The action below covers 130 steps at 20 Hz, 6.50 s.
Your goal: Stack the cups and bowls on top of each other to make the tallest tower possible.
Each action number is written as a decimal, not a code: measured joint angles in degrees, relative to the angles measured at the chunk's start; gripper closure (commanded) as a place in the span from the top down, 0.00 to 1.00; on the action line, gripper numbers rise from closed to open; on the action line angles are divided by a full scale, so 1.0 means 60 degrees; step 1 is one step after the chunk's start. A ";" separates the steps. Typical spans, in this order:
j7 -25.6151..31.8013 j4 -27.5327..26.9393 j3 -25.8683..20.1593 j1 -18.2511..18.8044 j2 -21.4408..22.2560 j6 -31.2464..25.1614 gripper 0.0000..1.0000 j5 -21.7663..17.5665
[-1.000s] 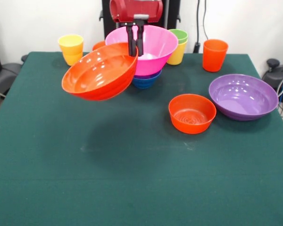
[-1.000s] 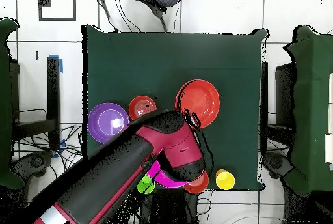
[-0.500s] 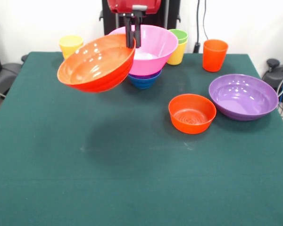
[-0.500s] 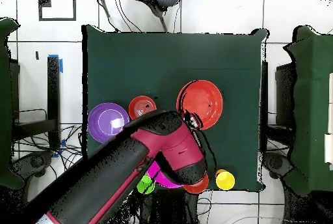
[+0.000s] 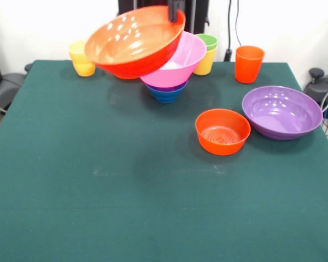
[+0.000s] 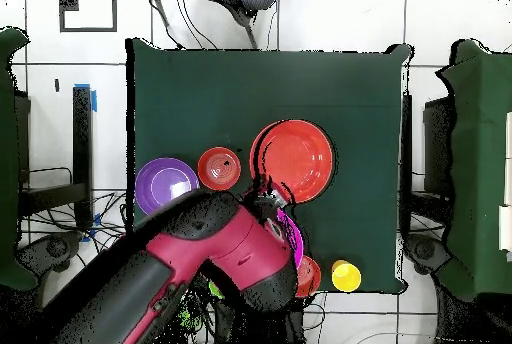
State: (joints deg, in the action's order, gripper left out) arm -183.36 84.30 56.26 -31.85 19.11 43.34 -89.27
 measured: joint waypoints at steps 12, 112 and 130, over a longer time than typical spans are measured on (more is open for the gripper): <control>0.0000 0.0809 0.0572 -0.0981 0.1001 0.0428 0.00 -0.0431; 0.0085 0.3771 -0.2008 0.0011 0.0964 -0.0366 0.00 0.0747; 0.1284 0.3938 -0.2346 0.0386 0.1179 -0.0368 0.00 0.1421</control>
State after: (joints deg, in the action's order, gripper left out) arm -175.66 107.93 42.18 -29.53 26.19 41.13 -80.75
